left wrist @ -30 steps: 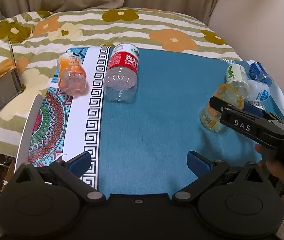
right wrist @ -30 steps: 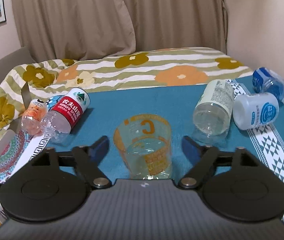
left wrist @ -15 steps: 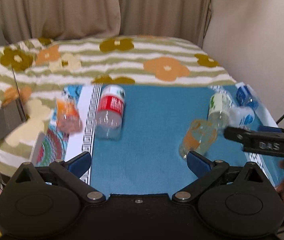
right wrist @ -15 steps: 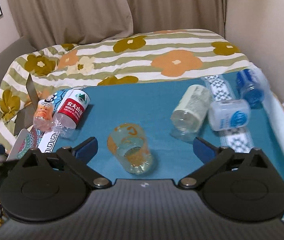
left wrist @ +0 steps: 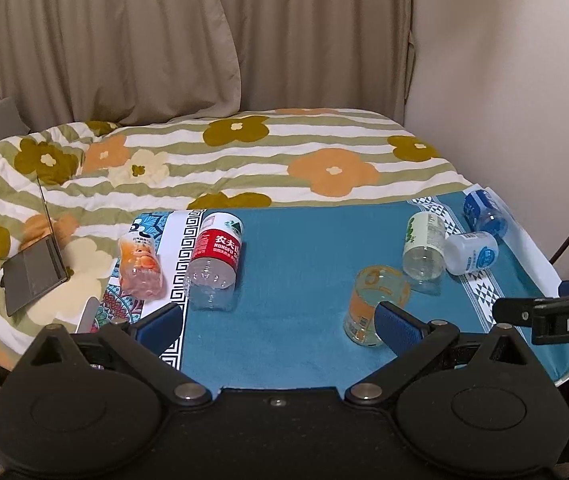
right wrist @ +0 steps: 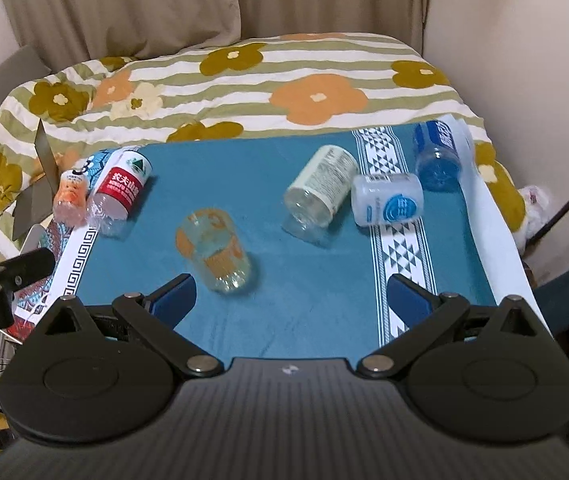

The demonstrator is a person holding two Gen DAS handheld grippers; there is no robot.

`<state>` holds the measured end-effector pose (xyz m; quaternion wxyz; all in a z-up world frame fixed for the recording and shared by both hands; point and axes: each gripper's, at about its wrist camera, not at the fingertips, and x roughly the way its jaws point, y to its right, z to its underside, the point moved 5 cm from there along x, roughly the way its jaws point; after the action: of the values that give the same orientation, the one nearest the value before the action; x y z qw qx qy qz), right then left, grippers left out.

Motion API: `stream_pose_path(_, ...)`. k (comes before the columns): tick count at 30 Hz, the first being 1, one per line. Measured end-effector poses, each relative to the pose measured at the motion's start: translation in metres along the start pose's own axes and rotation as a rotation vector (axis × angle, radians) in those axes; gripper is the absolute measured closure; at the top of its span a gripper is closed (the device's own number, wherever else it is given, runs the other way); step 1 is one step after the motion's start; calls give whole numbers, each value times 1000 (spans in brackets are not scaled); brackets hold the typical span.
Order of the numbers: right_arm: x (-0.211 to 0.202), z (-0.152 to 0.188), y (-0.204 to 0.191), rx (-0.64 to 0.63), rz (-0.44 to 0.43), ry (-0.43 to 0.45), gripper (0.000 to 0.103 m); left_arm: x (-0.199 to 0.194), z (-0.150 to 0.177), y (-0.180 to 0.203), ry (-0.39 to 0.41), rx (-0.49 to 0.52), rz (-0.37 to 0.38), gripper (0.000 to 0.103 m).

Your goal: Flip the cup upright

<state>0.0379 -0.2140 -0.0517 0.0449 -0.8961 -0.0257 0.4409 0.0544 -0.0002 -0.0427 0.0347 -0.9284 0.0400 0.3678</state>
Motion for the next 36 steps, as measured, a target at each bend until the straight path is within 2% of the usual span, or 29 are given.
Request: stream_pose_path(36, -4, 3, 9, 0, 20, -8, 0, -3, 4, 15, -6, 32, -4, 0)
